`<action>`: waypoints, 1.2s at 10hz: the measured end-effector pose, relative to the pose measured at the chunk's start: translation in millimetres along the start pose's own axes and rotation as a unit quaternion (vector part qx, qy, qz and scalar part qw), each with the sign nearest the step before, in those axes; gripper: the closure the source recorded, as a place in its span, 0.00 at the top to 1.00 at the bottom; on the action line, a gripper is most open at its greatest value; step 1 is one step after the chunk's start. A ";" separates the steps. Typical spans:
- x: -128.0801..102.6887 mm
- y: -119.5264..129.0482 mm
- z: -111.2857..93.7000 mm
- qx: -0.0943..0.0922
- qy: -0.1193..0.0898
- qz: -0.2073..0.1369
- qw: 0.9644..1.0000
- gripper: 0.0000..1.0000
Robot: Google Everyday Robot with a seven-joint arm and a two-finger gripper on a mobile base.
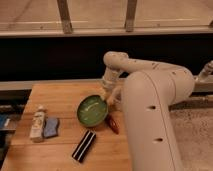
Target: Drag the ceramic bowl in a circle
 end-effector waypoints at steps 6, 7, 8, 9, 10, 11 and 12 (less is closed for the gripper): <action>-89.7 11.4 -4.9 0.001 -0.021 -0.042 0.999 0.00; -107.0 21.0 -2.3 0.000 -0.020 -0.059 0.998 0.00; -123.6 33.9 0.4 -0.001 -0.017 -0.081 0.997 0.00; -133.2 45.5 3.6 -0.002 -0.014 -0.100 0.995 0.00; -138.6 65.8 8.9 -0.003 -0.007 -0.128 0.992 0.00; -136.3 78.9 12.3 -0.003 -0.003 -0.144 0.990 0.00; -132.7 91.3 14.7 -0.003 0.001 -0.157 0.988 0.00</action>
